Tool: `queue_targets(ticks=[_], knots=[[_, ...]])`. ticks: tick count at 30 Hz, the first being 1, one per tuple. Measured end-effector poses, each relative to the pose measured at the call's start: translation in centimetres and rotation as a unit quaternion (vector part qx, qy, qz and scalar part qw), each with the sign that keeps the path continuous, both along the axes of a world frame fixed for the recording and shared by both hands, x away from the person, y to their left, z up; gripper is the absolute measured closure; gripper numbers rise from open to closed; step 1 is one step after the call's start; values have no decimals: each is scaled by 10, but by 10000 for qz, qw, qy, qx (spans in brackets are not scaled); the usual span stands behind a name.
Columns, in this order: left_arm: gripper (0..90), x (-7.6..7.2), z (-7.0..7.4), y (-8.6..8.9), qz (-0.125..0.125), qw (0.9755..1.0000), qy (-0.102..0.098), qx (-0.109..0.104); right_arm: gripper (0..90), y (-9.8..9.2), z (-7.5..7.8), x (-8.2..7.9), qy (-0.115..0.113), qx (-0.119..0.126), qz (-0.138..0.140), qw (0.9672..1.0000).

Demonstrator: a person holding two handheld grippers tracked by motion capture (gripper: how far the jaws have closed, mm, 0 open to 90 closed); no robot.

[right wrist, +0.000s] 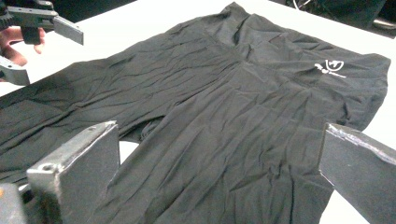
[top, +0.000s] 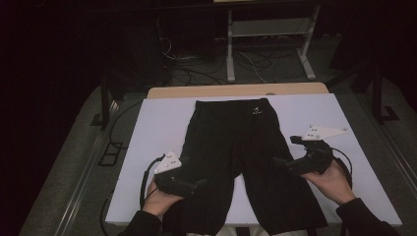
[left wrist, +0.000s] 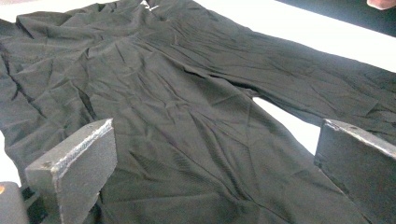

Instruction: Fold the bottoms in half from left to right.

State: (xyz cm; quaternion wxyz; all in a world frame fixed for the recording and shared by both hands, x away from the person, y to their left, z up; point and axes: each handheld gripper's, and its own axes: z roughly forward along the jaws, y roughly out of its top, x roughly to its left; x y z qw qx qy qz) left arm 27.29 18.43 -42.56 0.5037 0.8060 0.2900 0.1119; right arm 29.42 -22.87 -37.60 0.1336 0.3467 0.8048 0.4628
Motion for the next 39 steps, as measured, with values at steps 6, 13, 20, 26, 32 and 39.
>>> queue_targets(ticks=[6, 13, 20, 26, 32, 39], knots=[[0, 0, 0, 0, 4, 10000, 0, -13, 0, 7, 1, 9, 49, 19, 21, 10000], [0, 0, 0, 0, -3, 10000, 10, 2, 0, 17, 8, 24, 39, -23, 59, 10000], [0, 0, -1, 0, -23, 10000, 25, -1, 0, 25, 10, 33, 52, -50, 68, 10000], [0, 1, -1, 0, 3, 10000, 42, 13, 0, 35, 14, 42, 43, -132, 125, 9998], [0, 1, -1, 0, -6, 10000, 66, 0, 0, 42, 15, 50, 47, -139, 162, 9998], [0, 1, -1, 2, 24, 9999, 89, -74, 0, 48, 15, 57, 59, -151, 149, 9998]])
